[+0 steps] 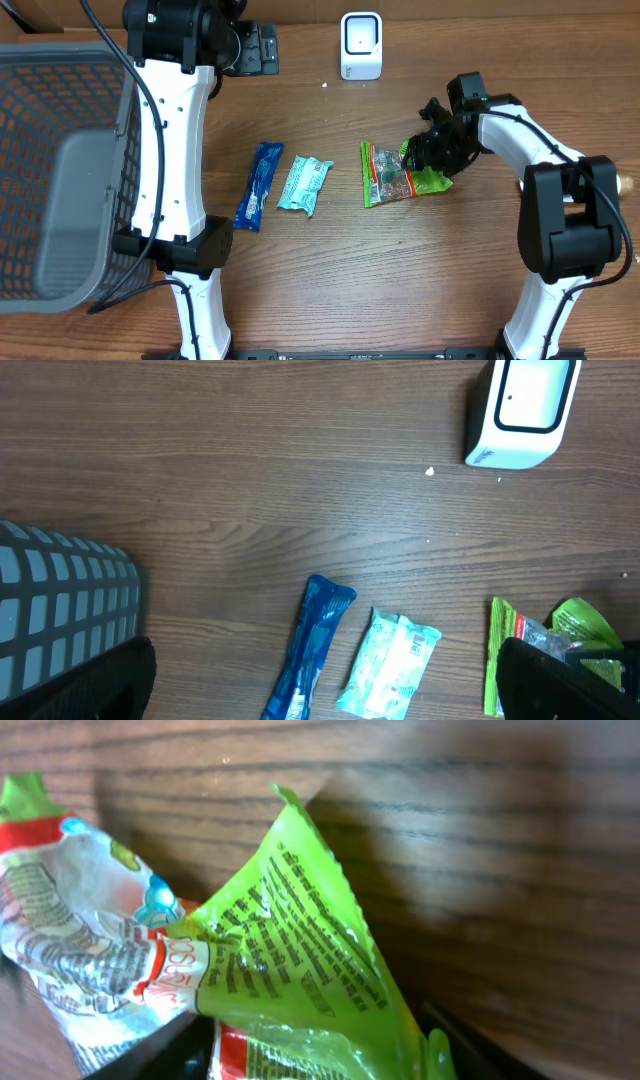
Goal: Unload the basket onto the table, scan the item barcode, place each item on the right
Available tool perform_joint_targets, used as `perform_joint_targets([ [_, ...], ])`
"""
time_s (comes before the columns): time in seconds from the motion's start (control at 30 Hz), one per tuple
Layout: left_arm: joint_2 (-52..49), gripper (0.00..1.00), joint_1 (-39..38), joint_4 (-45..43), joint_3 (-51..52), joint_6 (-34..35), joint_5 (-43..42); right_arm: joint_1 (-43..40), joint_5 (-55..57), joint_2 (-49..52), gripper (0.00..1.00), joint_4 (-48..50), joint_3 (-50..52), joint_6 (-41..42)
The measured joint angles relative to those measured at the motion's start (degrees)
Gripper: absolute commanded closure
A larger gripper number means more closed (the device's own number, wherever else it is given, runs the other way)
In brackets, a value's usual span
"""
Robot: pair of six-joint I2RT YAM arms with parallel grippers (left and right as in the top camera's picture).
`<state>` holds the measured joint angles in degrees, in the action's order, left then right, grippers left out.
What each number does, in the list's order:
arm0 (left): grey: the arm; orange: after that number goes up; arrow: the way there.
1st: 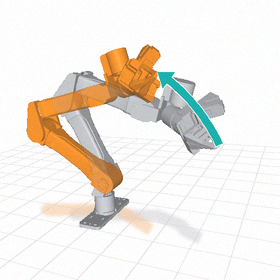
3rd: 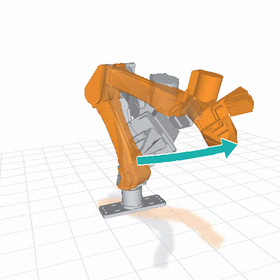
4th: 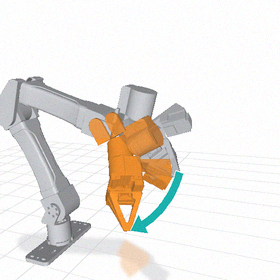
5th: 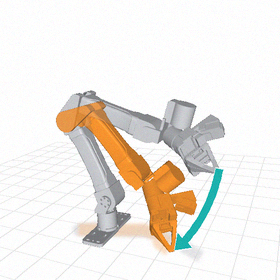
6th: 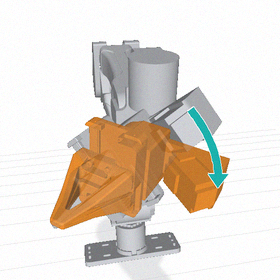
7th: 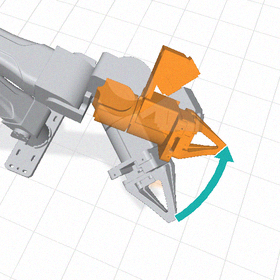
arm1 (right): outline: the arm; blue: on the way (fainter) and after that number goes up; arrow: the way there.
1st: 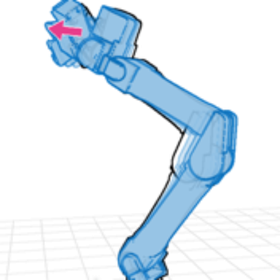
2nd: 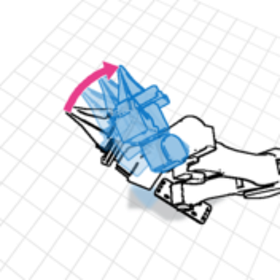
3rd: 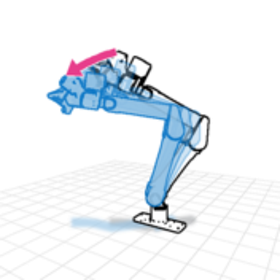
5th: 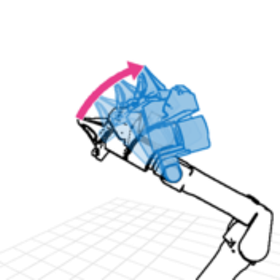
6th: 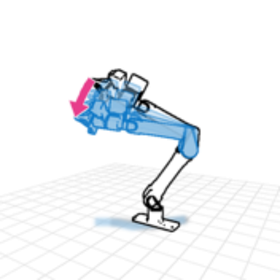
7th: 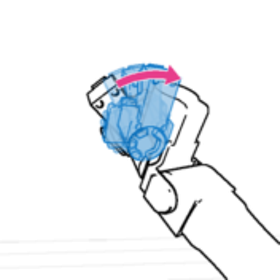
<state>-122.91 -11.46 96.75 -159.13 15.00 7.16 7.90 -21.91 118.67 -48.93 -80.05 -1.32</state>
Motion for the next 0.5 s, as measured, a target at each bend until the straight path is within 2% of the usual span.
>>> perform_joint_targets([
  [0.23, 0.0, 0.0, 0.0, 0.0, 0.0, 0.0, 0.0, -0.1, -1.7, -0.7, 0.95, 2.3, 3.3, 4.8],
  [0.5, 0.0, 0.0, 0.0, 0.0, 0.0, 0.0, 0.0, -0.1, -4.7, -0.3, 0.96, -0.1, 3.5, 10.4],
])
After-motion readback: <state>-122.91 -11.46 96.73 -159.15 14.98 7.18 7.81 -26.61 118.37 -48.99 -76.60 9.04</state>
